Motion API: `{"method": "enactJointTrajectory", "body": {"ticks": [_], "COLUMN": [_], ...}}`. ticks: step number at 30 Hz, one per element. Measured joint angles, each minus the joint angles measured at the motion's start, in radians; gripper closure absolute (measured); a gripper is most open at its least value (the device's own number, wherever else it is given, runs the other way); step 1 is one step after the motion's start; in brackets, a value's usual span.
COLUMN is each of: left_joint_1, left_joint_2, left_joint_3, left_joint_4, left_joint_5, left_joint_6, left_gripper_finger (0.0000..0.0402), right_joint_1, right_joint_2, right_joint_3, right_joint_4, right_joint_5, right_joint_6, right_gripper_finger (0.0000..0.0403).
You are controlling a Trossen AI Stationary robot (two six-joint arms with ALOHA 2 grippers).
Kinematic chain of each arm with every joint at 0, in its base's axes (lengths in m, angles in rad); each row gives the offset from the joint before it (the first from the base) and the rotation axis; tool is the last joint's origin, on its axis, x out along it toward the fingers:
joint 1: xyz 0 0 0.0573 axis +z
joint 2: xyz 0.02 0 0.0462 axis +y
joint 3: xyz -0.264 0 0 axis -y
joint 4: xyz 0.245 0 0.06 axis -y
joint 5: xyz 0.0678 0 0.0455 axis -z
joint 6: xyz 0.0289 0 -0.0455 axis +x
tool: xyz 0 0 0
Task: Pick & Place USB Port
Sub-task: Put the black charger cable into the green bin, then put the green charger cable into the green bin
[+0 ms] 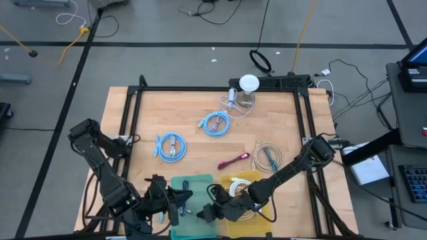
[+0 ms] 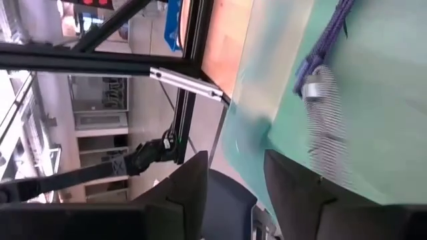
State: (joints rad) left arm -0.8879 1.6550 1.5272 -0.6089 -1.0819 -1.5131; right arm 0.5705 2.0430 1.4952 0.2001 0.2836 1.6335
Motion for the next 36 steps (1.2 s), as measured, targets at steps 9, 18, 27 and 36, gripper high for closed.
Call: {"method": "enactJointTrajectory", "body": {"ticks": [9,18,27,36], "left_joint_1": [0.0,0.018,0.072,0.182], "left_joint_2": [0.0,0.0,0.0,0.0], "left_joint_3": [0.0,0.0,0.0,0.0], "left_joint_4": [0.001,0.002,-0.019,-0.181], "left_joint_5": [0.017,0.2,0.245,0.41], "left_joint_6": [0.01,0.082,0.146,0.192], "left_gripper_finger": [0.0376,0.0376,0.0376,0.0376], "right_joint_1": [-0.012,0.022,0.053,-0.027], "right_joint_2": [-0.008,-0.14,-0.396,-0.555], "right_joint_3": [0.0,0.0,0.0,-0.122], "right_joint_4": [0.173,0.036,-0.975,-1.544], "right_joint_5": [-0.067,-0.284,-0.001,0.054], "right_joint_6": [-0.113,-0.453,-0.65,-0.295], "right_gripper_finger": [0.0253,0.0265,0.0277,0.0274]}}
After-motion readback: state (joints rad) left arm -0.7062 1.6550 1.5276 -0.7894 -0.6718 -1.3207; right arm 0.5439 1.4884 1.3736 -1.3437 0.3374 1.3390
